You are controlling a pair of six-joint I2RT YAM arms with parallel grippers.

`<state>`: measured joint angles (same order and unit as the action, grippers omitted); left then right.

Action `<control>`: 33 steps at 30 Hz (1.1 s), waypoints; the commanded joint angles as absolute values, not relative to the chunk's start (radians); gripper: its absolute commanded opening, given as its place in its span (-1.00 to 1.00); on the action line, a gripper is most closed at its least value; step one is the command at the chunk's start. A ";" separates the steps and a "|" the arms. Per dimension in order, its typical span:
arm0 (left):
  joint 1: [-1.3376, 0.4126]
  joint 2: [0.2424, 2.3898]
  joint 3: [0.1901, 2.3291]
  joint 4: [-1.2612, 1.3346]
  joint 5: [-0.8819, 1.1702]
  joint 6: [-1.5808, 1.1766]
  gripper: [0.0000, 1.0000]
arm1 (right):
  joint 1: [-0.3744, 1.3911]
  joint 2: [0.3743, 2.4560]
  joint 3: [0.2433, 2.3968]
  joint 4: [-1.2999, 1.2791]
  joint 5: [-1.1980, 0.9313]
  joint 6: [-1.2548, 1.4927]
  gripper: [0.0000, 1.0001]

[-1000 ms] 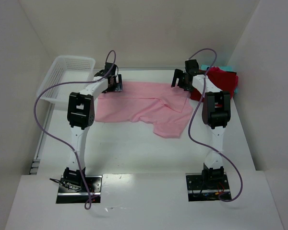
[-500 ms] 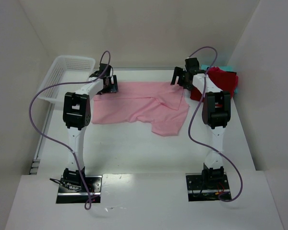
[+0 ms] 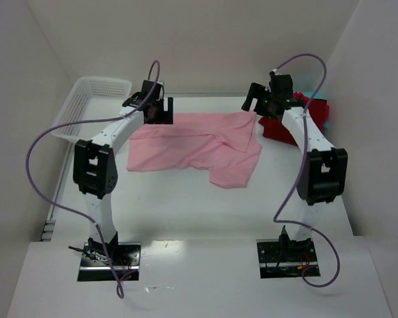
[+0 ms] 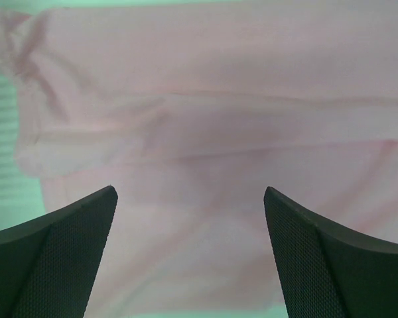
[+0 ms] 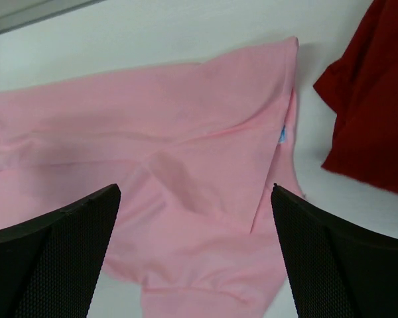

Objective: Fold and stack the t-shirts
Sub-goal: Fold the flattened tshirt in 1/3 of the way

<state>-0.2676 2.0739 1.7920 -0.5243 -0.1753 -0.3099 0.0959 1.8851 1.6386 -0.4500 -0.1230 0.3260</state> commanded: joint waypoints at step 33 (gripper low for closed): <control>-0.400 1.888 1.427 -0.534 -0.051 -0.325 0.98 | 0.252 1.508 0.930 -0.495 0.068 0.825 0.55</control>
<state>-0.4042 1.8797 1.4353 -0.5049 0.0326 -0.3176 0.2546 1.4967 0.9142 -0.5179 0.0284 0.7784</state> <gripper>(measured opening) 0.990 0.793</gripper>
